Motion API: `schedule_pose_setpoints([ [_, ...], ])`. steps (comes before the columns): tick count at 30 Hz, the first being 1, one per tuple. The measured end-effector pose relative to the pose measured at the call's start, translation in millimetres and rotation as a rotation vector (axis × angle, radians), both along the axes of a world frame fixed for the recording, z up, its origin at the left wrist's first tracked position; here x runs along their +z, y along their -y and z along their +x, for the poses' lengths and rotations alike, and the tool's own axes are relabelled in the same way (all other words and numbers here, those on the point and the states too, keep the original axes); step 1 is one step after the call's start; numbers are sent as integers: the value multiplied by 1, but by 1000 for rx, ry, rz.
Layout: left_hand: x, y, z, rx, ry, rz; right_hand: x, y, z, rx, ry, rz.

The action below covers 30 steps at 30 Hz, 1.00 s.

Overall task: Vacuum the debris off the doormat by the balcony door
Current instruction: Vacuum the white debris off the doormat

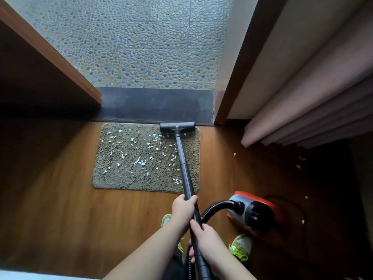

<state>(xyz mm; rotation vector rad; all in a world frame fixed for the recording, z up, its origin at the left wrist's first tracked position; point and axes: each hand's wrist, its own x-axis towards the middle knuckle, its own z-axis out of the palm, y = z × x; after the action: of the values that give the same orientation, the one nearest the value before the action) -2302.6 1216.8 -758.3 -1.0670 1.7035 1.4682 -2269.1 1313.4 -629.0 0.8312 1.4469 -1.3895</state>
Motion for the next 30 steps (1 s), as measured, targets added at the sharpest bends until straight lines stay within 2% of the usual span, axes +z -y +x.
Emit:
schedule_pose_setpoints([
  [5,0,8,4,-4,22,5,-2,10,2,26,26,24],
  [15,54,-1,1,-10,35,-43,11,9,3,73,34,61],
  [19,70,-4,12,-55,48,-139,11,0,13,210,9,100],
  [23,62,-7,30,-12,76,-72,16,-5,20,342,-25,170],
  [25,48,-7,39,-26,84,-67,19,-6,25,340,-20,180],
  [30,61,-9,49,-20,72,-62,22,-8,38,302,19,176],
])
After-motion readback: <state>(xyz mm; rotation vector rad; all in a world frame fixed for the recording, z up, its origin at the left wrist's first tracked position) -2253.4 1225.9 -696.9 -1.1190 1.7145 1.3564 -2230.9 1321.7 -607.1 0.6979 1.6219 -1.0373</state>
